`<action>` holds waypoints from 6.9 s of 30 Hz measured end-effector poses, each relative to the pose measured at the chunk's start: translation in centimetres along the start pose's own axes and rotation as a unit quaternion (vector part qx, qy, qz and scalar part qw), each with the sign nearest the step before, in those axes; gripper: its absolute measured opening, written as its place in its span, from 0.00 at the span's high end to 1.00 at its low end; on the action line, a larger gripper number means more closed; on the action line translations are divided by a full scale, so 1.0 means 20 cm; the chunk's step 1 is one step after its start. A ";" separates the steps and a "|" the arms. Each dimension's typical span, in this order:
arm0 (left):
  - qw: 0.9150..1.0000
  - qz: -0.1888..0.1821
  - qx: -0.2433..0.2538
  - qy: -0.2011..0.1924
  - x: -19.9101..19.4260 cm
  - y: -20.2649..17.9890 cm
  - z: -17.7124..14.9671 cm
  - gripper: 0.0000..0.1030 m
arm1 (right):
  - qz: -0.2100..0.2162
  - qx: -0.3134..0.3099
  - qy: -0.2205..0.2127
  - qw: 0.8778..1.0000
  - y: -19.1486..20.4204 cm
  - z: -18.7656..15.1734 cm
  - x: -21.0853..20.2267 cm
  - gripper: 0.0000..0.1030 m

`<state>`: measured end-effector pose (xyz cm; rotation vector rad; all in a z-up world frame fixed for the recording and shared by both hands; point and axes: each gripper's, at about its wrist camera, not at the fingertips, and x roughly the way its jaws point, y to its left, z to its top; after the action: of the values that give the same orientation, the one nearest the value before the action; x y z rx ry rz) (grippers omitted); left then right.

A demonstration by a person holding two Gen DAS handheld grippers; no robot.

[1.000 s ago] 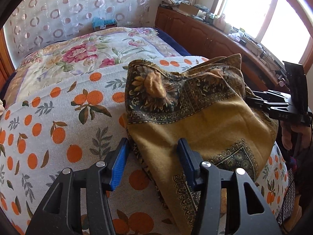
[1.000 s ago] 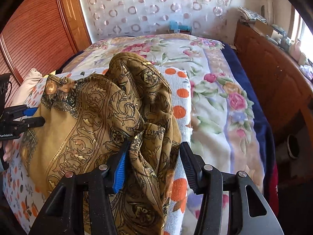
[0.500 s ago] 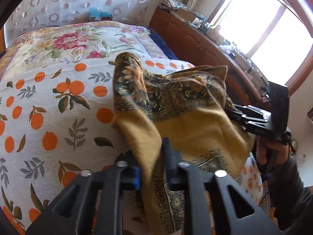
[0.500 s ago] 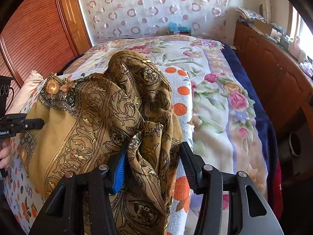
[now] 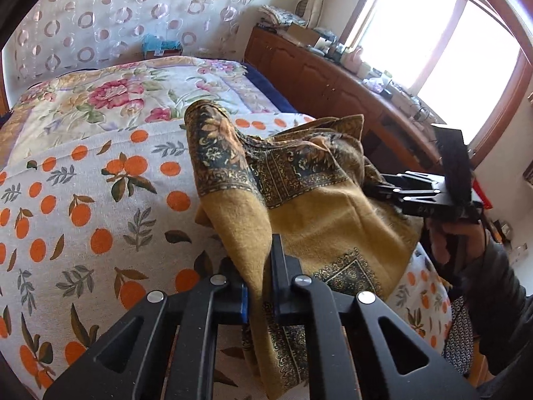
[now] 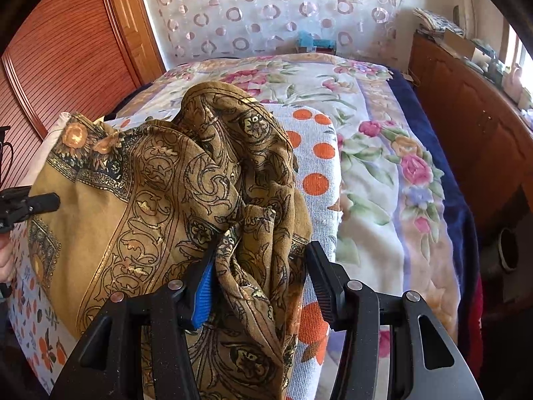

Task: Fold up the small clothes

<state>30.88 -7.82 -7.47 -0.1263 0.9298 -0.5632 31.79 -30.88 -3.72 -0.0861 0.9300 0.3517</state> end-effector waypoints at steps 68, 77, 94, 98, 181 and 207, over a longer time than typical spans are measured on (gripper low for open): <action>0.924 0.209 -0.257 -0.193 -1.10 1.33 -0.67 0.87 | 0.097 -0.268 -0.095 0.954 2.05 1.23 1.09 0.61; 0.921 0.241 -0.246 -0.183 -1.12 1.30 -0.71 0.81 | 0.146 -0.242 -0.137 0.949 1.89 1.00 0.91 0.61; 0.915 0.315 -0.178 -0.176 -1.26 1.07 -0.70 0.54 | 0.137 -0.226 -0.166 0.950 1.76 0.71 0.71 0.55; 0.919 0.318 -0.146 -0.183 -1.29 0.94 -0.68 0.38 | 0.146 -0.212 -0.165 0.952 1.67 0.46 0.51 0.53; 0.943 0.234 -0.001 -0.238 -1.16 -0.35 -0.56 0.25 | -0.017 -0.010 -0.283 0.959 0.98 -0.67 -0.83 0.32; 0.942 0.233 0.001 -0.240 -1.17 -0.35 -0.56 0.25 | -0.018 -0.010 -0.281 0.959 0.98 -0.67 -0.83 0.32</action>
<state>8.40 -0.37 5.13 -0.0340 0.4552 -0.0787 5.89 -19.85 3.01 -0.0184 0.3610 0.3272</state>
